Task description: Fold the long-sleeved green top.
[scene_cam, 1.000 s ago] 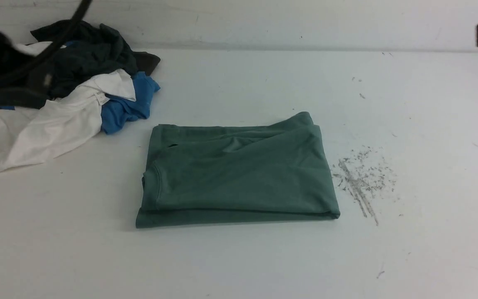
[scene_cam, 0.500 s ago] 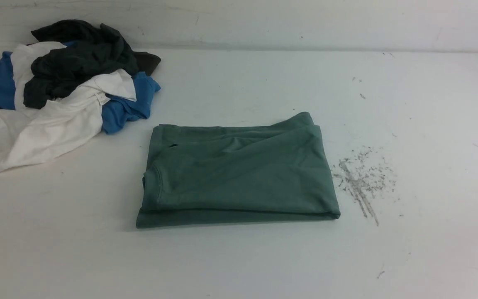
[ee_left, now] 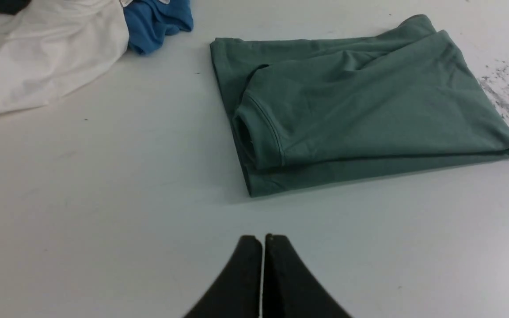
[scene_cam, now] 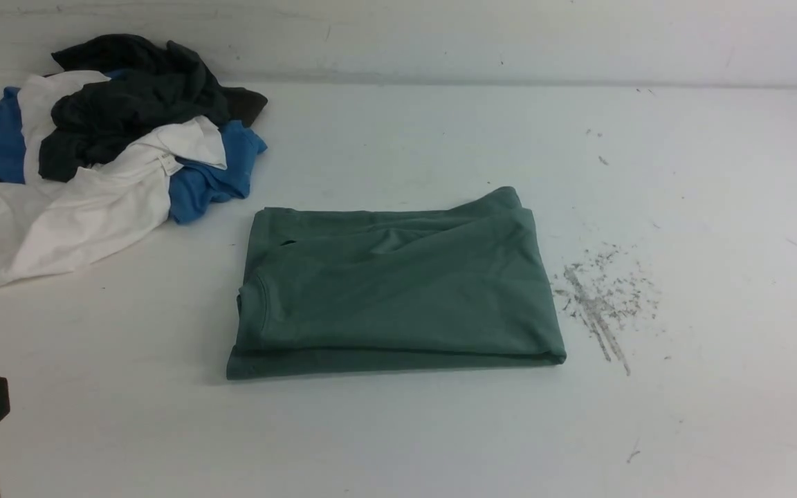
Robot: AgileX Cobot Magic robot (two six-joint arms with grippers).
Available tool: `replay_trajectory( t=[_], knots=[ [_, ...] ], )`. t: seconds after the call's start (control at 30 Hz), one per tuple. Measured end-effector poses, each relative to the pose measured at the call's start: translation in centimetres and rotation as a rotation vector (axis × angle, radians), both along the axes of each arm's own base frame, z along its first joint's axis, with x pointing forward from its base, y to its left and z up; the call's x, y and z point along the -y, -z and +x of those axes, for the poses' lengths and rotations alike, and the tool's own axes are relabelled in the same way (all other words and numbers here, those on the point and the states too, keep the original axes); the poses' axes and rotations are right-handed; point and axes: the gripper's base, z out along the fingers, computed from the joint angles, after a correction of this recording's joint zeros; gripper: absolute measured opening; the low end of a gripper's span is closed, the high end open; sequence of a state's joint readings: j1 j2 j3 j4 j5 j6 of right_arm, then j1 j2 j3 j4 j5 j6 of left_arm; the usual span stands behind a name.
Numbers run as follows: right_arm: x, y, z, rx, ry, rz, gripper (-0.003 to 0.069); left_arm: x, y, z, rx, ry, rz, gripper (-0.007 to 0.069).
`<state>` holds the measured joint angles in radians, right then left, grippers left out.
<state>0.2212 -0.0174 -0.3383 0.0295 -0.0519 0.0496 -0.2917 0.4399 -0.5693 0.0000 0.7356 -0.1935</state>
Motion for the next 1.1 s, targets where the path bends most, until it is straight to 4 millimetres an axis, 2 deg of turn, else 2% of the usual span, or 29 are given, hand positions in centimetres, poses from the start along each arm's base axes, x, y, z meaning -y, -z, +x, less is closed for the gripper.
replay_trajectory(
  t=[0.53,0.67,0.77,0.8,0.83,0.87,0.93,1.1],
  knots=[
    [0.0,0.0,0.0,-0.002,-0.011,0.016,-0.0015,0.0,0.0,0.0,0.003,-0.001,0.007,-0.0004],
    [0.0,0.0,0.0,-0.001,-0.011,0.016,-0.0015,-0.4,0.2,-0.4,0.079,-0.013,0.012,-0.0004],
    [0.0,0.0,0.0,-0.001,-0.011,0.016,-0.0015,-1.0,2.2,-1.1,0.192,-0.051,0.041,-0.0004],
    [0.0,0.0,0.0,-0.001,-0.011,0.016,-0.0015,-1.0,2.1,-1.2,0.201,-0.054,0.045,-0.0004],
    [0.0,0.0,0.0,-0.001,-0.011,0.016,-0.0015,-1.4,4.2,-1.6,0.258,-0.085,0.077,-0.0004],
    [0.0,0.0,0.0,-0.001,-0.011,0.016,-0.0015,-1.4,4.2,-1.7,0.267,-0.088,0.081,-0.0004],
    [0.0,0.0,0.0,-0.001,-0.011,0.017,-0.0015,-1.7,7.4,-2.2,0.308,-0.112,0.142,-0.0004],
    [0.0,0.0,0.0,0.000,-0.011,0.017,-0.0015,-1.9,12.5,-2.5,0.291,-0.098,0.217,-0.0004]
  ],
)
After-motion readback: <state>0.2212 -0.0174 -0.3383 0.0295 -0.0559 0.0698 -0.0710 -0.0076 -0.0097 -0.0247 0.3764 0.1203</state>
